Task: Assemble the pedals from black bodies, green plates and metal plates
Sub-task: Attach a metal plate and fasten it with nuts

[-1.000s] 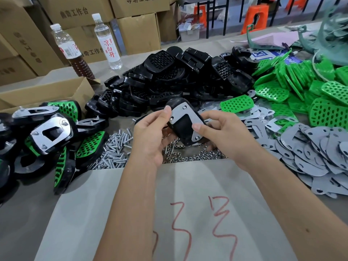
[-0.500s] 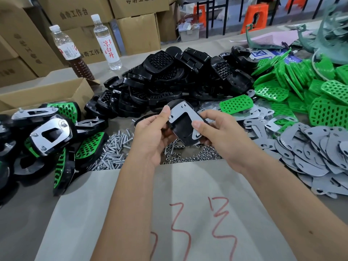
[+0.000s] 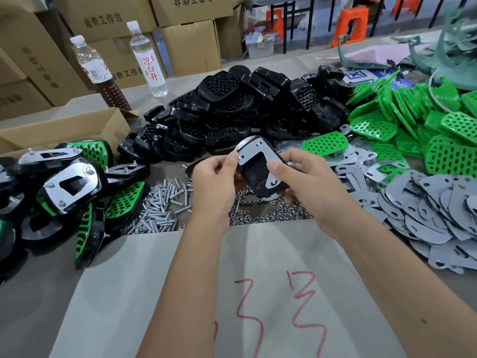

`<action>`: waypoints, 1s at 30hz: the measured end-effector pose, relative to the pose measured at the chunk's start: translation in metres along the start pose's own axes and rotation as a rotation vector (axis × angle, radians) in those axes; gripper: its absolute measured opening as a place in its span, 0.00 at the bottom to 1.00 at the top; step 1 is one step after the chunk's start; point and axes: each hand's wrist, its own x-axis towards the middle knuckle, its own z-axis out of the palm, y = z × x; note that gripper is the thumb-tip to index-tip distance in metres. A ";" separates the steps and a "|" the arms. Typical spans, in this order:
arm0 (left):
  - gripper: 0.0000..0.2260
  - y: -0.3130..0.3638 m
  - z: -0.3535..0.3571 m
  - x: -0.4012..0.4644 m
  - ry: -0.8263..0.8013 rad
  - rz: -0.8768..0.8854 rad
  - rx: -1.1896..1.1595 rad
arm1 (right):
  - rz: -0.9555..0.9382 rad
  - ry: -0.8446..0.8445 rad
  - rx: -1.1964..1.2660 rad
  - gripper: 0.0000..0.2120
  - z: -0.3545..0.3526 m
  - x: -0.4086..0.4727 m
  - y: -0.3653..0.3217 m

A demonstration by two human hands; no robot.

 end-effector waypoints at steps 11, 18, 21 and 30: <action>0.20 0.011 -0.008 -0.003 -0.120 -0.075 -0.173 | -0.044 -0.032 -0.047 0.05 0.000 0.000 0.001; 0.13 0.013 -0.014 -0.004 -0.172 -0.176 -0.178 | -0.153 -0.049 -0.133 0.08 0.003 -0.004 0.001; 0.16 0.016 -0.017 -0.003 -0.162 -0.199 -0.223 | -0.165 -0.073 -0.086 0.07 0.003 -0.002 0.000; 0.10 0.011 -0.011 -0.004 -0.092 -0.152 -0.219 | -0.147 -0.037 -0.093 0.07 0.002 0.000 0.004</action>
